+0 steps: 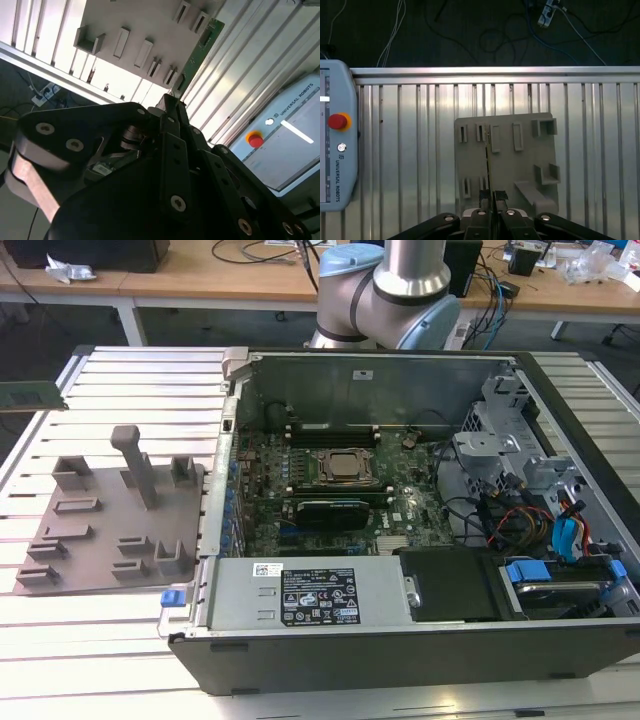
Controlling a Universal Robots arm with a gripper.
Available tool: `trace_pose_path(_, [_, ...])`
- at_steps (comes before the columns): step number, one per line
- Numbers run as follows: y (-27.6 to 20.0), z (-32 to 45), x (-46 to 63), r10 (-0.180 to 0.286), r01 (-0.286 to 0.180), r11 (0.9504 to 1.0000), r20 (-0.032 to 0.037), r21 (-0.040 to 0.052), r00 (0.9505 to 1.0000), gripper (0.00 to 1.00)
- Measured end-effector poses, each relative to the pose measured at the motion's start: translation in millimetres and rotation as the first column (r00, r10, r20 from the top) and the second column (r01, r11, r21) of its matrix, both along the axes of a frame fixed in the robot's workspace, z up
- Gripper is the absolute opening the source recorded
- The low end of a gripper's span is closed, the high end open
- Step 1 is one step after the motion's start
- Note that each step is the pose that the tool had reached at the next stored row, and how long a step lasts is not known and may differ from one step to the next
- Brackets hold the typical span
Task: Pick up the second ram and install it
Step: 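Pick up the second ram and move it above second insertion slot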
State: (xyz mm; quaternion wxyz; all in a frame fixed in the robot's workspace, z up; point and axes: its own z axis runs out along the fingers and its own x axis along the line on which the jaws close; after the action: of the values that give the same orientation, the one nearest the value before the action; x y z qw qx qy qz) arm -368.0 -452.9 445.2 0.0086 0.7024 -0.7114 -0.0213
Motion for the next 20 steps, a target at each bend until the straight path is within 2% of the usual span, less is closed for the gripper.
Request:
trace_pose_path(2, [0.0,8.5,0.0,0.0,0.0,1.0,0.0,0.0001,1.0,0.14])
trace_pose_path(7, [0.0,8.8,0.0,0.0,0.0,1.0,-0.0002,0.0042,1.0,0.14])
trace_pose_path(9, [-0.1,8.0,2.0,0.0,0.0,1.0,-0.0002,0.0091,1.0,0.14])
trace_pose_path(11, [0.1,5.8,18.6,0.0,0.0,1.0,-0.0023,0.0094,1.0,0.14])
trace_pose_path(13, [0.3,4.4,28.5,0.0,0.0,1.0,-0.005,0.0093,1.0,0.14])
trace_pose_path(17, [1.1,0.7,55.0,0.0,0.0,1.0,-0.0107,0.0094,0.9999,0.14])
trace_pose_path(20, [2.0,-2.7,86.7,0.0,0.0,1.0,-0.0141,0.0095,0.9999,0.14])
